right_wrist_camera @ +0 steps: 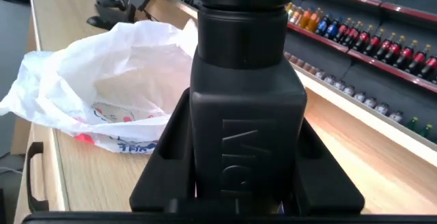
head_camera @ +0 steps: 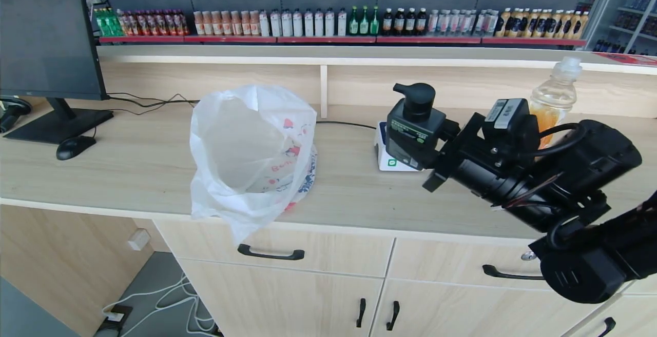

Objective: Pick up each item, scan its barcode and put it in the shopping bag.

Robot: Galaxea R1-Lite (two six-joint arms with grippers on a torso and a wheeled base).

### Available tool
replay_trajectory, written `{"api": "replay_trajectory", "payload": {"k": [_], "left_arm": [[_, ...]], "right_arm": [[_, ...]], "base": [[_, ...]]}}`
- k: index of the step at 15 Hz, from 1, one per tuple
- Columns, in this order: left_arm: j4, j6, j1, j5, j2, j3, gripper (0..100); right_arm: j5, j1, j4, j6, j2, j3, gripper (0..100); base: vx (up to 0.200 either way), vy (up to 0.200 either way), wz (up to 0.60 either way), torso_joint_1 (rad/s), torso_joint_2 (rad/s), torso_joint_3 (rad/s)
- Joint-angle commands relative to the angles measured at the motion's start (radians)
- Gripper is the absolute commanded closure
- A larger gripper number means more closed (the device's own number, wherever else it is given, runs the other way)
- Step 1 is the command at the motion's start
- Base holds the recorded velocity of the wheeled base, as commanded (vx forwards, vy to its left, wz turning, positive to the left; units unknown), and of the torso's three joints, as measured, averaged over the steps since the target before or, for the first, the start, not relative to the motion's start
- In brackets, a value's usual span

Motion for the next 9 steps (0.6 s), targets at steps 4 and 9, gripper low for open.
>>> {"api": "replay_trajectory", "payload": {"k": [4, 9], "left_arm": [[-0.001, 0.001, 0.001, 0.001, 0.001, 0.0, 0], [-0.001, 0.0, 0.001, 0.001, 0.001, 0.0, 0]], "right_arm": [[0.192, -0.09, -0.001, -0.001, 0.116, -0.135, 100], [0.224, -0.115, -0.001, 0.008, 0.241, -0.313, 100]], "base": [[0.0, 0.0, 0.0, 0.0, 0.0, 0.0], [0.0, 0.0, 0.0, 0.0, 0.0, 0.0]]}}
